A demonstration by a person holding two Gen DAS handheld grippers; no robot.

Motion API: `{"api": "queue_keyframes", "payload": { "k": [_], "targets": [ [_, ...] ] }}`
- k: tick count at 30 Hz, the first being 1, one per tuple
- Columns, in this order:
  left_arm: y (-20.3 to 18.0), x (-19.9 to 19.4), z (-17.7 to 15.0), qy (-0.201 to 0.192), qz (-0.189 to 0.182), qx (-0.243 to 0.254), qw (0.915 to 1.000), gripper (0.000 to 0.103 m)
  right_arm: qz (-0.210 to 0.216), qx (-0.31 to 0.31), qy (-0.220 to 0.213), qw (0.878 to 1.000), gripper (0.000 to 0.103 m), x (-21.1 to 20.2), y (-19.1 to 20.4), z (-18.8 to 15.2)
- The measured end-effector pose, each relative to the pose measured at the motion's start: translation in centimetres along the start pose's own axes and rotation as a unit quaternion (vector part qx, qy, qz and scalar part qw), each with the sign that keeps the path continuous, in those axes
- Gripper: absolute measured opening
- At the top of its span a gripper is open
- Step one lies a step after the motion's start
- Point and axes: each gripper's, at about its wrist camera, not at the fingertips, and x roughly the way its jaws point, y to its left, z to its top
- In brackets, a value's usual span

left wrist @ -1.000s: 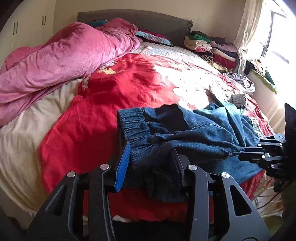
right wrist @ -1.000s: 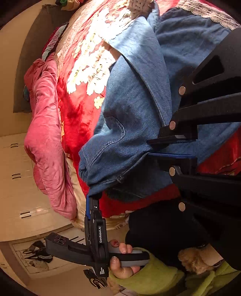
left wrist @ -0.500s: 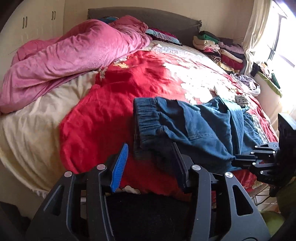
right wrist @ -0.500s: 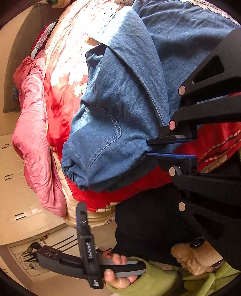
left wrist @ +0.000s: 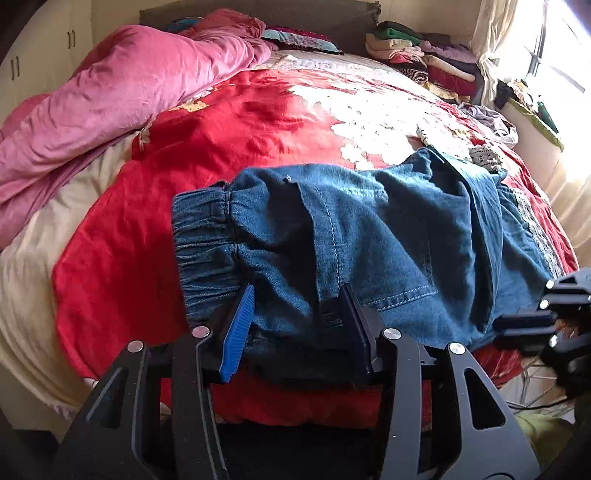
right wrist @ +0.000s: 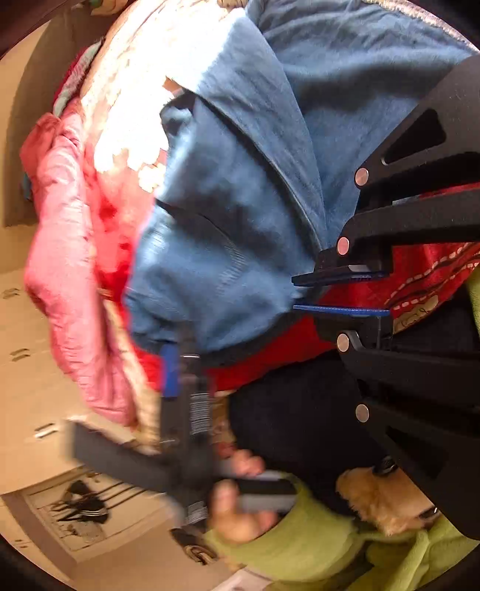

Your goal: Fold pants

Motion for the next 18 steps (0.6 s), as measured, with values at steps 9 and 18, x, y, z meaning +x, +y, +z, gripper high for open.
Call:
{"api": "queue_keyframes", "payload": {
  "k": [9, 18],
  "targets": [
    [-0.3, -0.5, -1.1, -0.007, -0.002, 0.002, 1.0, 0.039, -0.032, 0.046, 0.032, 0.998, 0.039, 4.0, -1.4, 1.1],
    [-0.7, -4.0, 0.1, -0.046, -0.013, -0.019, 0.9987, 0.058, -0.032, 0.071, -0.024, 0.997, 0.039, 0.0, -2.6, 0.6]
  ]
}}
